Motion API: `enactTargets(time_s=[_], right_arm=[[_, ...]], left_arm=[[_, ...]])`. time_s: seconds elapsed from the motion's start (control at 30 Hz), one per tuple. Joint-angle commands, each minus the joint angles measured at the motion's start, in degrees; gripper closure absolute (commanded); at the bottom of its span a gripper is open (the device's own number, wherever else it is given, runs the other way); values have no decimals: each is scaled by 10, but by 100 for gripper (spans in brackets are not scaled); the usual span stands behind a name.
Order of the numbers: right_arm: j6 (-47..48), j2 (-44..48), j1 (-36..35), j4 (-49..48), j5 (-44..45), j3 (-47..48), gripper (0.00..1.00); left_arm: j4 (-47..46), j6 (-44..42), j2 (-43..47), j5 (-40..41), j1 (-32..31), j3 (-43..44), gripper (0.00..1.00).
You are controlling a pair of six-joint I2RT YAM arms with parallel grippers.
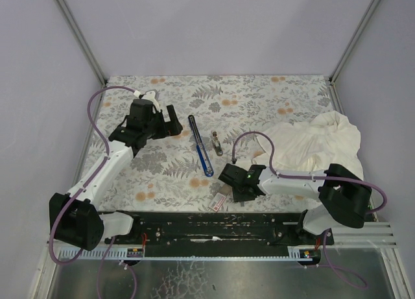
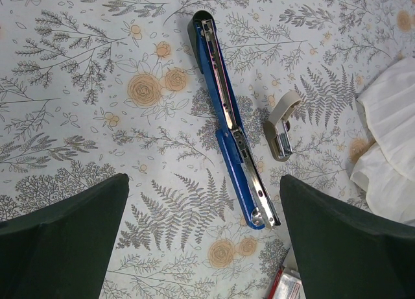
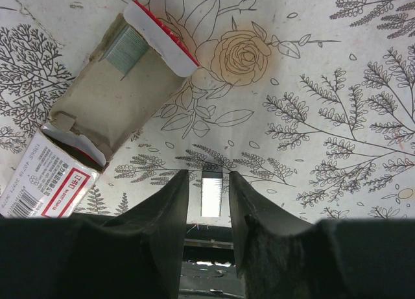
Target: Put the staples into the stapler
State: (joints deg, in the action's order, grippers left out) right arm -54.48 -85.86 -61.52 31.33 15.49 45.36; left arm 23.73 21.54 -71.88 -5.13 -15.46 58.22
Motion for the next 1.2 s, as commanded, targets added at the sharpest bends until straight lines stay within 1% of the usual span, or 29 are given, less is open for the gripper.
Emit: enactTargets(time_s=[0.0, 0.3, 0.47, 0.6, 0.7, 0.8, 0.93, 1.07, 1.17], right_arm=[[-13, -7, -9, 5, 12, 17, 66], [-19, -15, -15, 12, 16, 7, 72], [-19, -4, -14, 13, 23, 2, 78], [-8, 15, -15, -2, 27, 3, 80], [23, 28, -9, -19, 38, 23, 81], [64, 31, 13, -30, 47, 65, 81], [127, 26, 39, -73, 47, 117, 82], [186, -5, 59, -124, 45, 166, 82], [209, -41, 73, -158, 36, 199, 82]], left_arm=[[-38, -9, 9, -6, 9, -6, 0], [-40, -7, 8, -14, 17, -7, 0], [-41, -5, 10, -14, 20, -10, 0], [-42, -4, 9, -15, 23, -12, 0], [-42, -4, 10, -15, 24, -14, 0], [-43, -3, 11, -13, 25, -16, 0], [-46, -3, 12, -11, 28, -18, 0], [-47, -3, 13, -10, 31, -19, 0], [-48, -3, 14, -9, 33, -21, 0]])
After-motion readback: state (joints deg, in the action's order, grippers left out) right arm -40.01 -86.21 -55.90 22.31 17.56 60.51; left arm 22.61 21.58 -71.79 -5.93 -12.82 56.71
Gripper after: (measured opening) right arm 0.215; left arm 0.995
